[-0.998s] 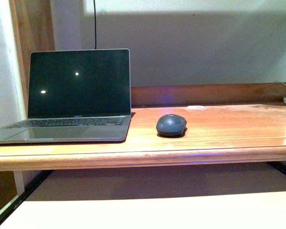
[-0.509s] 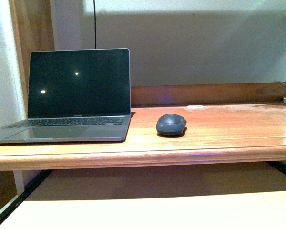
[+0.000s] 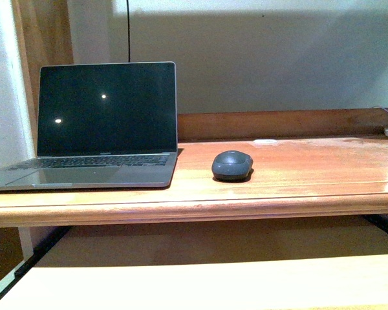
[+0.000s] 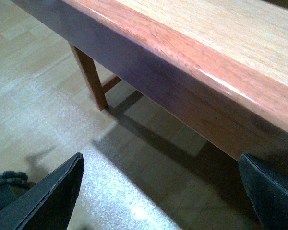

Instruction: Place mouse

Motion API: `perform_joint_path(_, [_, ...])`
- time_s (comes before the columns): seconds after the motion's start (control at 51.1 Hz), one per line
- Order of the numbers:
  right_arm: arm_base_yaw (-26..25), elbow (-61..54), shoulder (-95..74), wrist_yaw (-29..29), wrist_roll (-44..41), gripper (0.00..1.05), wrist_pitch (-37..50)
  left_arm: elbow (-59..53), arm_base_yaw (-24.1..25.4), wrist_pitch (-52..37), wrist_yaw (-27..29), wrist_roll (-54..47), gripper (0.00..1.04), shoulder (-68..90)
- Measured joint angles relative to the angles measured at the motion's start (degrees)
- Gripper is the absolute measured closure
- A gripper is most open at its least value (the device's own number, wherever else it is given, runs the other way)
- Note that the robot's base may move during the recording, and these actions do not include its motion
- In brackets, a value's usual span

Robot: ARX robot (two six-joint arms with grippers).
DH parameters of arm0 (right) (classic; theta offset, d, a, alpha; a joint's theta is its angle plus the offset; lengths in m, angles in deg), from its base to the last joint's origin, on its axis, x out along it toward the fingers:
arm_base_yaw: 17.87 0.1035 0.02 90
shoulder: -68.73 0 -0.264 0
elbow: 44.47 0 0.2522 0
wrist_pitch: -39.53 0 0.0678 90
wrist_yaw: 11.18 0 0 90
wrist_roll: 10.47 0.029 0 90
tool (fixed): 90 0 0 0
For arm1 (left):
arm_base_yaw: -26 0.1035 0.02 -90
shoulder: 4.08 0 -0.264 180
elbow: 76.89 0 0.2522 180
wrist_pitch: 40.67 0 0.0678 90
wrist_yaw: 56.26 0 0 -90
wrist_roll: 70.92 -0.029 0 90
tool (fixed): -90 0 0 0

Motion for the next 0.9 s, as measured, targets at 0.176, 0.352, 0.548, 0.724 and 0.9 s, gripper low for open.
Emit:
perform_joint_path(0.176, [4.02, 3.80, -6.73, 3.82, 3.61, 0.07, 5.81, 0.00, 0.00, 0.00, 0.00, -0.02, 0.08, 0.00])
perform_joint_path(0.352, [6.62, 8.11, -13.22, 7.34, 5.97, 0.07, 9.49, 0.00, 0.00, 0.00, 0.00, -0.02, 0.08, 0.00])
perform_joint_path(0.548, [9.22, 13.97, -20.52, 10.91, 9.22, 0.07, 12.90, 0.00, 0.00, 0.00, 0.00, 0.00, 0.08, 0.00])
perform_joint_path(0.724, [11.15, 19.17, -25.73, 13.70, 11.13, 0.07, 14.36, 0.00, 0.00, 0.00, 0.00, 0.00, 0.08, 0.00])
perform_joint_path(0.9, [13.07, 24.20, -31.41, 17.79, 13.25, 0.07, 15.76, 0.00, 0.00, 0.00, 0.00, 0.00, 0.08, 0.00])
